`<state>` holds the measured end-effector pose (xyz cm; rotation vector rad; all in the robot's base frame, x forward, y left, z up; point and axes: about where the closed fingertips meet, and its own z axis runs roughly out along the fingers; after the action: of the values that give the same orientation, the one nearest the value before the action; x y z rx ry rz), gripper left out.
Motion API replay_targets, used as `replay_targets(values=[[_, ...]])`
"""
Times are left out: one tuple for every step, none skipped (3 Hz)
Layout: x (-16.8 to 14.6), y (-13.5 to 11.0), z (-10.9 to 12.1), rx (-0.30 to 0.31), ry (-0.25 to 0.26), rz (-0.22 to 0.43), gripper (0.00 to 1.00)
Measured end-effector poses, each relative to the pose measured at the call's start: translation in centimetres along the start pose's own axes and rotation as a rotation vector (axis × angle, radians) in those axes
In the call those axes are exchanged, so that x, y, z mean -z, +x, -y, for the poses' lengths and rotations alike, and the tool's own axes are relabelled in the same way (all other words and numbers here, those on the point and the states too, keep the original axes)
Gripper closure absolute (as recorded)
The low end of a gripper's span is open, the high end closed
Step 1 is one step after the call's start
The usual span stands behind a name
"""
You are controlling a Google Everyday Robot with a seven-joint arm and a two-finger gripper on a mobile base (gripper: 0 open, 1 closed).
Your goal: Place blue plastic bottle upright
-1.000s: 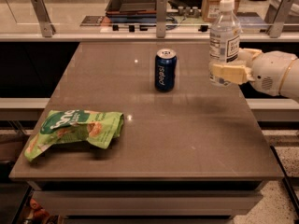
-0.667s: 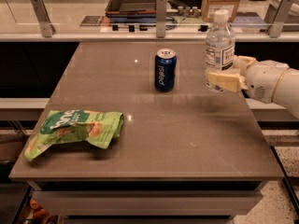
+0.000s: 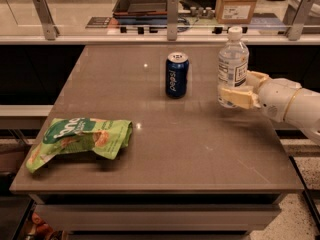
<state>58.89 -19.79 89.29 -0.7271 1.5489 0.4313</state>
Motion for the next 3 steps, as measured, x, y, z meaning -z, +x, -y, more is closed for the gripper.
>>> replay_targets(values=[[-0.2,1.8,0.5,-0.034,-0.007,0.029,1.00],[-0.2,3.7,0.9,-0.082,-0.011,0.063,1.00],[-0.2,3.5,1.0,-0.083,-0.011,0.063,0.84]])
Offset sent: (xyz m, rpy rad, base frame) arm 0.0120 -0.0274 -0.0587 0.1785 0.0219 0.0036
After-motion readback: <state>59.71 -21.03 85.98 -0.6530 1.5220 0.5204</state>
